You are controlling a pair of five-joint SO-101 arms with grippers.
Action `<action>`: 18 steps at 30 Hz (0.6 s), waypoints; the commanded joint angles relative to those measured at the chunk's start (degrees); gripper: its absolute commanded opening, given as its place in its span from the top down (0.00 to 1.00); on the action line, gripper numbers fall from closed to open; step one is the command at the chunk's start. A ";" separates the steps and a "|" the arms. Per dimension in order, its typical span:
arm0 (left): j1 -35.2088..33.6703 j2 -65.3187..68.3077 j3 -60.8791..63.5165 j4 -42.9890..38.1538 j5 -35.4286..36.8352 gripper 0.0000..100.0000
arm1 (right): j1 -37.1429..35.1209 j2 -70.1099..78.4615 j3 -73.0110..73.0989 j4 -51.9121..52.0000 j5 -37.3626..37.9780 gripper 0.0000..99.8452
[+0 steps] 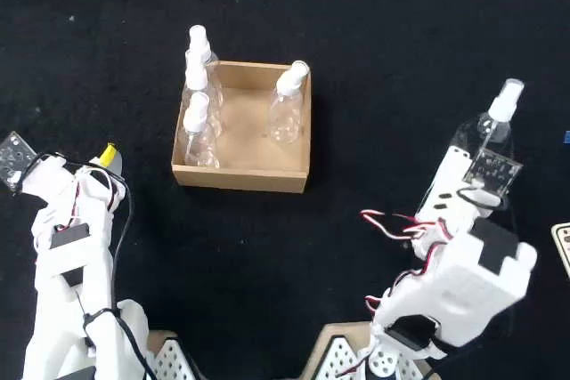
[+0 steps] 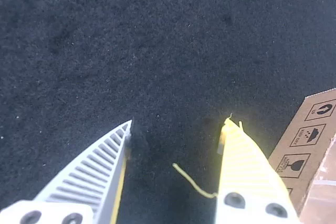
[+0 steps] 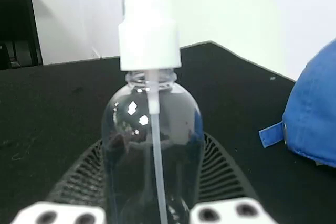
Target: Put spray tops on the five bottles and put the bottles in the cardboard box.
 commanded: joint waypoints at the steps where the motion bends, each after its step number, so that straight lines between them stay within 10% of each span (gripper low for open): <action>1: 0.04 0.00 -0.48 -1.58 0.26 0.75 | 1.05 2.95 -3.91 -5.54 -0.44 0.99; 18: 0.04 0.00 -0.84 -1.58 0.26 0.75 | 0.62 14.81 -4.53 -15.82 0.00 0.98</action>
